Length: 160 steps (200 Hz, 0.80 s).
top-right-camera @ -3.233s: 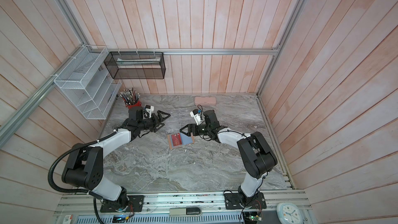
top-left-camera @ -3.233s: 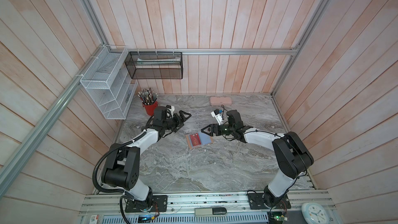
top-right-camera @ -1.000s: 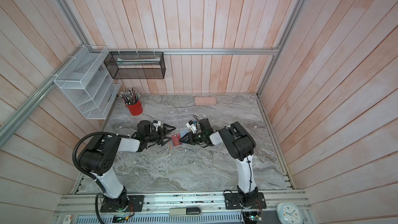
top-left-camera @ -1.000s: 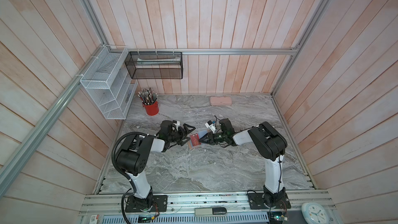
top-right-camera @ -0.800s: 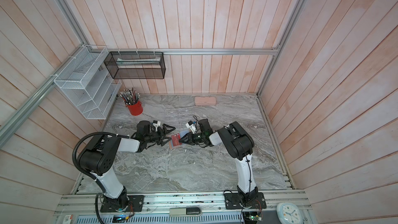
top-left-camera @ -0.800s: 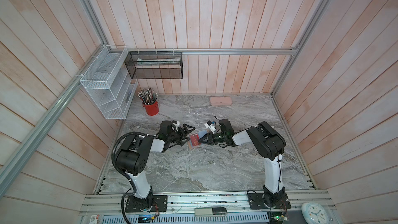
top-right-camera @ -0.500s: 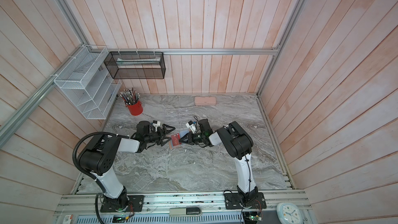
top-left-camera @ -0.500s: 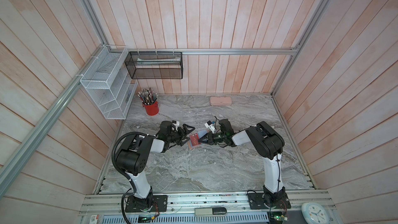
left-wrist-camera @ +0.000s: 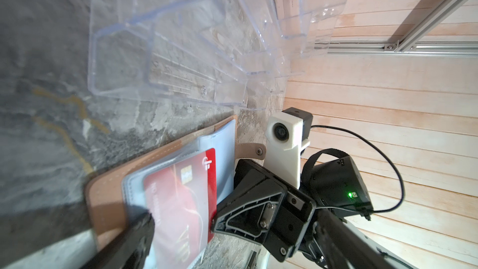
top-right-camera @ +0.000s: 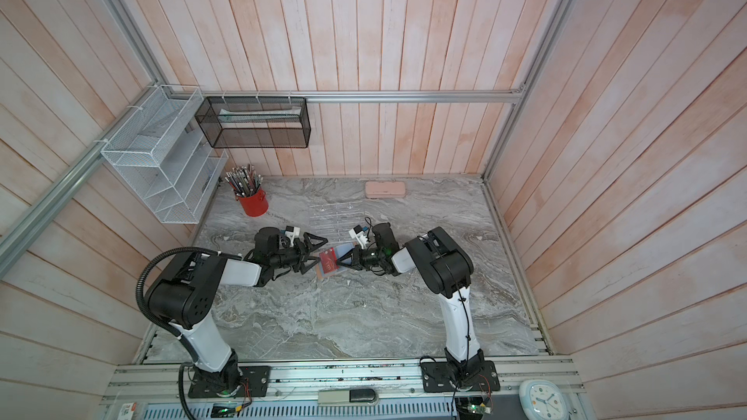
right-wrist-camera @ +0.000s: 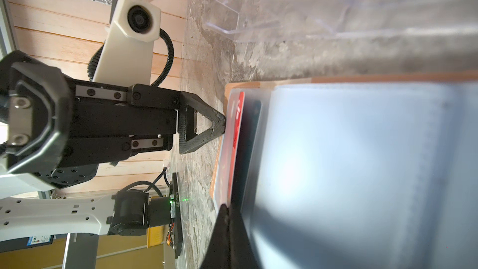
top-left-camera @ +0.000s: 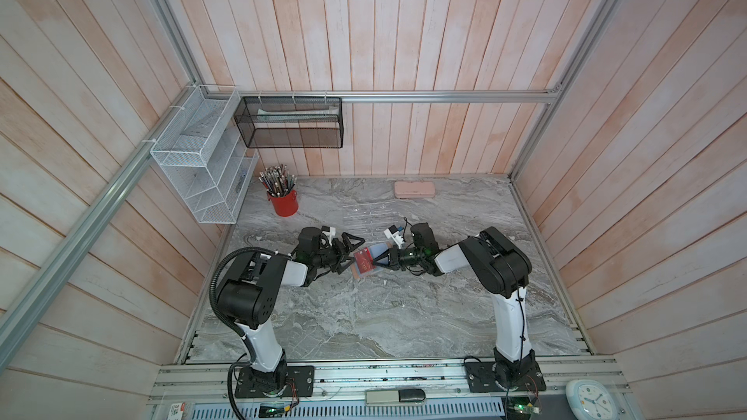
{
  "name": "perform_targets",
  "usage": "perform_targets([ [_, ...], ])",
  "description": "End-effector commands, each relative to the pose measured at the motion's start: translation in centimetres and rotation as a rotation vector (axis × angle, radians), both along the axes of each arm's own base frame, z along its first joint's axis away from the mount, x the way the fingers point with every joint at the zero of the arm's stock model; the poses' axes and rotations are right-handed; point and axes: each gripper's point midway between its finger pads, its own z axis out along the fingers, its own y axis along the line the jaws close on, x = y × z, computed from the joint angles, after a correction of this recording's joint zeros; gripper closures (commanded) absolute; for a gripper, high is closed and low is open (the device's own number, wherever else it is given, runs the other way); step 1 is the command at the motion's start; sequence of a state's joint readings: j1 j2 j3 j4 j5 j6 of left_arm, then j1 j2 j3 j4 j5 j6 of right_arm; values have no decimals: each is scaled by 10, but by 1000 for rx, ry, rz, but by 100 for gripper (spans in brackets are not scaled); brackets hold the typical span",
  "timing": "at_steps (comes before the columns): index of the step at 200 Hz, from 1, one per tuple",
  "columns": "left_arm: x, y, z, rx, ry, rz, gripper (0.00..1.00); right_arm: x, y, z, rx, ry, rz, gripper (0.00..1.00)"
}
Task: Take the credit cards out of the card holder
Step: Take out the credit card from the card slot.
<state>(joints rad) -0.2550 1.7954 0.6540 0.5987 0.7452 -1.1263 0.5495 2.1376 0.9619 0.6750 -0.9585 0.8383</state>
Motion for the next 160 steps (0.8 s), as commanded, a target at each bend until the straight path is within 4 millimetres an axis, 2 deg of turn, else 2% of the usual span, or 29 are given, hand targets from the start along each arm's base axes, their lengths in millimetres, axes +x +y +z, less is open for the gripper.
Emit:
perform_targets([
  [1,-18,7,-36,51,113,2,0,-3,1,-13,-13,-2,-3,100],
  [160,-15,10,-38,62,118,6,0,-2,-23,-12,-50,-19,-58,100],
])
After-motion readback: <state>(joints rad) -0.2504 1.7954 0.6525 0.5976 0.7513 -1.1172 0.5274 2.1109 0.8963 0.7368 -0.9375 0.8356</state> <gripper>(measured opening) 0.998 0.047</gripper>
